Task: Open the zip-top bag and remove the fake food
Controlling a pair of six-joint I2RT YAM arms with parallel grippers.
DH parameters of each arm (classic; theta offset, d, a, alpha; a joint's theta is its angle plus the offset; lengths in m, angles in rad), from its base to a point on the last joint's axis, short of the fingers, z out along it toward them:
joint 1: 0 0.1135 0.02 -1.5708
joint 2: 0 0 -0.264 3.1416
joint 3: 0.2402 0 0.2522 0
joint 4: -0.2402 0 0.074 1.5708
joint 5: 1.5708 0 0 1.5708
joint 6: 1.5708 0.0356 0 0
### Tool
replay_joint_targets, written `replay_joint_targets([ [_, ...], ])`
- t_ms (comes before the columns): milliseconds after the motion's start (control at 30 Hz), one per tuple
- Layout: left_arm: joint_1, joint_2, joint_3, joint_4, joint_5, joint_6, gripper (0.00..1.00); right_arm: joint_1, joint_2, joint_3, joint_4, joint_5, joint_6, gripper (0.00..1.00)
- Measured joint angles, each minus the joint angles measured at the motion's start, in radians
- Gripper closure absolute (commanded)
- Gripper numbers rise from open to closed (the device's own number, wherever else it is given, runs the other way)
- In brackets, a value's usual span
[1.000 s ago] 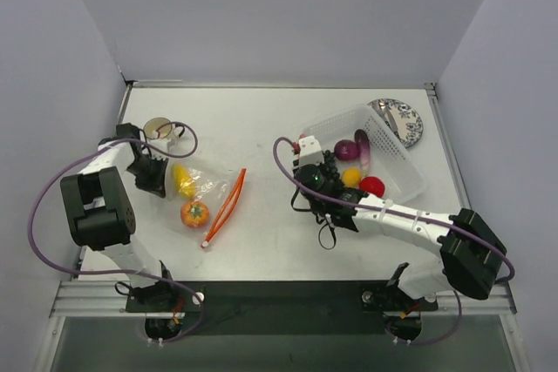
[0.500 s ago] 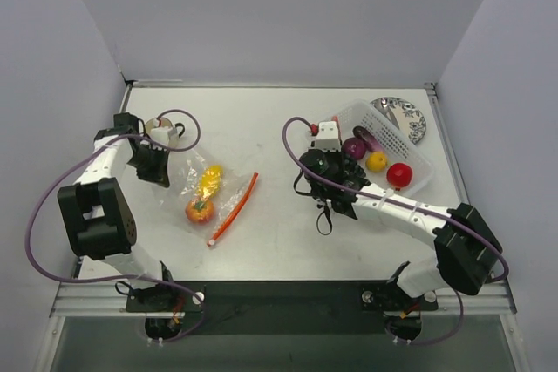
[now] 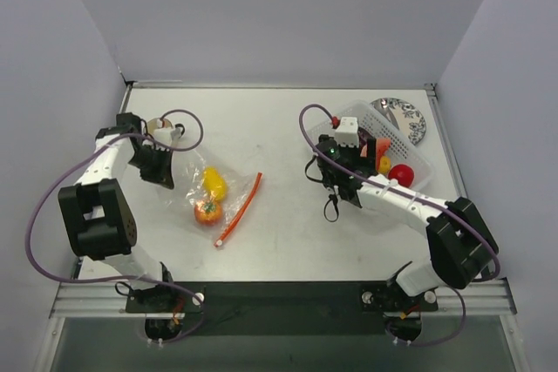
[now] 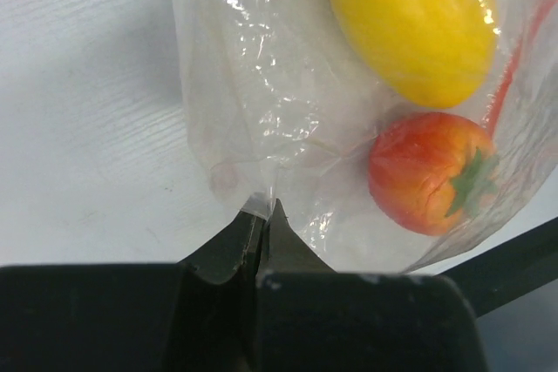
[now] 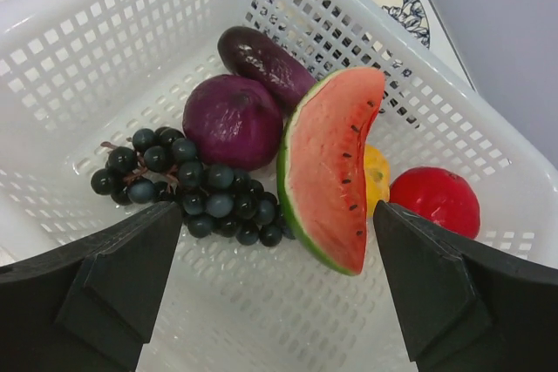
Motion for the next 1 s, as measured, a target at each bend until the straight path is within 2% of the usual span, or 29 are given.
replay_joint_targets([
  [133, -0.011, -0.004, 0.051, -0.037, 0.032, -0.005, 1.0, 0.015, 0.011, 0.0, -0.045, -0.013, 0.039, 0.14],
  [267, -0.017, -0.017, 0.067, -0.045, 0.052, -0.007, 1.0, 0.057, 0.013, -0.006, -0.073, -0.047, 0.081, 0.35],
  [367, -0.017, -0.018, 0.067, -0.059, 0.058, -0.009, 1.0, 0.092, 0.021, -0.011, -0.076, -0.062, 0.12, 0.43],
  [733, -0.017, -0.029, 0.132, -0.106, 0.103, -0.023, 1.0, 0.123, 0.095, 0.035, -0.061, -0.208, 0.181, 0.47],
  [1000, -0.017, -0.029, 0.012, -0.059, 0.064, -0.023, 1.0, 0.13, 0.102, 0.09, -0.054, -0.265, 0.162, 0.46],
])
